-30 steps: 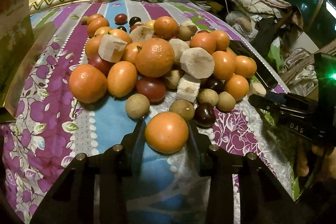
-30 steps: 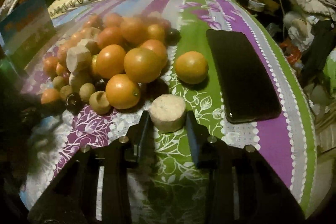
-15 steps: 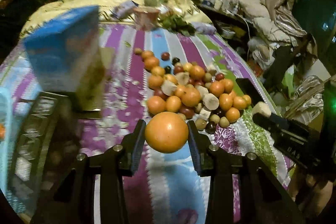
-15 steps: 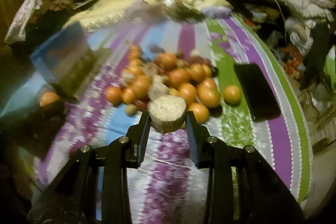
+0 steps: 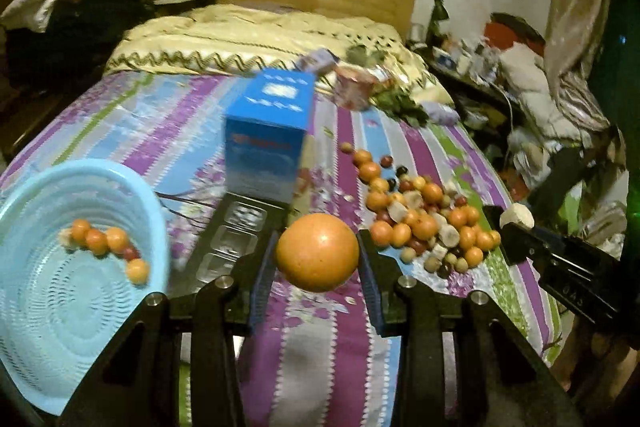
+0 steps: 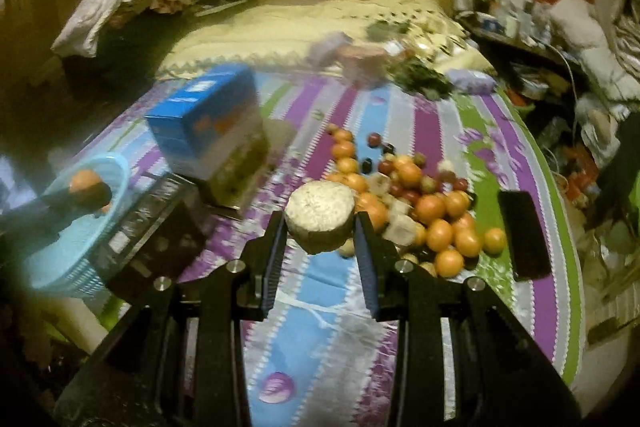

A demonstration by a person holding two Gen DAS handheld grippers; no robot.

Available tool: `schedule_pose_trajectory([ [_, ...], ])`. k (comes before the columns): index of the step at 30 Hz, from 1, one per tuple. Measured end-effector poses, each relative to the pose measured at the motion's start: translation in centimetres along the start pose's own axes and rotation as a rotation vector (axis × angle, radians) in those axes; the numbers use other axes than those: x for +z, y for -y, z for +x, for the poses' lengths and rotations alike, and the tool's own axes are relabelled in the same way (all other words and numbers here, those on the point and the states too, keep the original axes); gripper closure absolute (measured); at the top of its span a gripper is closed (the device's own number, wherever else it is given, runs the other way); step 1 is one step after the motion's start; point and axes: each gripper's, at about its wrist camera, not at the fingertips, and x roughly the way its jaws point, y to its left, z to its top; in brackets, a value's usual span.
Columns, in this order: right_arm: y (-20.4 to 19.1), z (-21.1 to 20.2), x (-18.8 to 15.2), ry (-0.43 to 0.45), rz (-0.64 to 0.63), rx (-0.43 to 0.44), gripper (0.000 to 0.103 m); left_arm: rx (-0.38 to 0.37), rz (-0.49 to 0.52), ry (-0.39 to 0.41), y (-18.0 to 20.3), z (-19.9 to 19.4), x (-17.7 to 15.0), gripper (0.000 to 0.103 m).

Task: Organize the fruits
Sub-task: 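Carry the white fruit and orange over the light-blue basket with both tools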

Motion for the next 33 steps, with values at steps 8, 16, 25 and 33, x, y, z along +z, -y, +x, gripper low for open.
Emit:
schedule_pose_trajectory([
  [8, -6.1, 0.2, 2.4, 0.010, -0.065, 0.114, 0.068, 0.061, -0.063, 0.049, -5.3, -3.0, 1.0, 0.063],
  [16, -12.2, 1.3, 4.5, -0.001, -0.124, 0.227, 0.068, 0.160, -0.155, 0.071, -12.5, -5.3, 1.2, 0.063],
  [25, -19.3, 3.6, 5.3, -0.088, -0.200, 0.348, 0.068, 0.265, -0.256, 0.060, -20.2, -6.8, -0.1, 0.063],
  [33, -25.3, 6.5, 5.1, -0.205, -0.274, 0.428, 0.068, 0.307, -0.323, -0.003, -25.2, -7.0, -1.5, 0.063],
])
